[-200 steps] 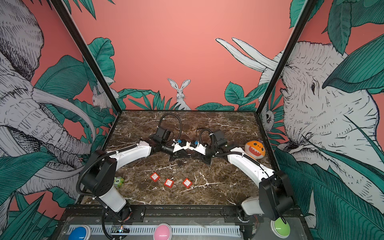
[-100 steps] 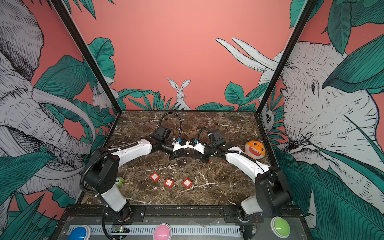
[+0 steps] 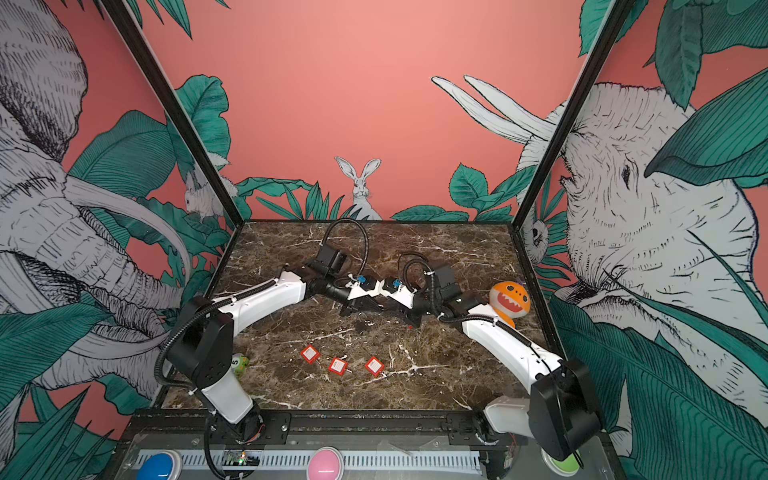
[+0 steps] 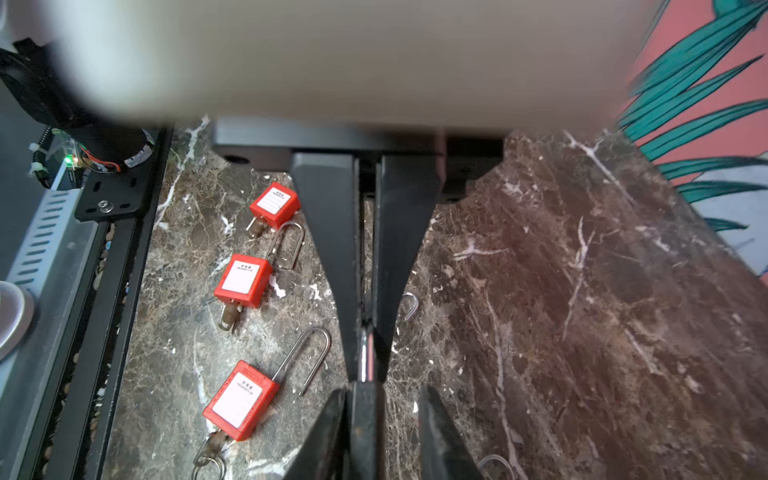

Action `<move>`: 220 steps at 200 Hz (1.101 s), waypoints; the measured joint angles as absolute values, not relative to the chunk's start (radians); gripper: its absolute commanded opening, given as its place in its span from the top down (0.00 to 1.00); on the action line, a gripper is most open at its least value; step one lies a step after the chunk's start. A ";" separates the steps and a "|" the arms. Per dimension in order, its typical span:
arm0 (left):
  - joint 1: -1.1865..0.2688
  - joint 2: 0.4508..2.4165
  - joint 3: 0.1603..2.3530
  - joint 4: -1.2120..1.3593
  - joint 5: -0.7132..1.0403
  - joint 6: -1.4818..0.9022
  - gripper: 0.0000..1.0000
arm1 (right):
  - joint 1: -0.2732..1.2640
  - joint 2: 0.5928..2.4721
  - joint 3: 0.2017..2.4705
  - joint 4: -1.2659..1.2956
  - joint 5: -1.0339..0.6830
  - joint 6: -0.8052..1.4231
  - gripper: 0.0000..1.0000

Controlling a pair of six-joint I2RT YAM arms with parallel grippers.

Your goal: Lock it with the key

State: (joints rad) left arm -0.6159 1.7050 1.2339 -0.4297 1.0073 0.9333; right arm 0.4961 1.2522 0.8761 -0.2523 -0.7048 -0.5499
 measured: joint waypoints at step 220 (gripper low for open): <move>-0.639 1.716 1.310 -0.571 0.921 1.011 1.00 | 0.436 1.108 0.801 -0.252 -0.745 -0.424 0.80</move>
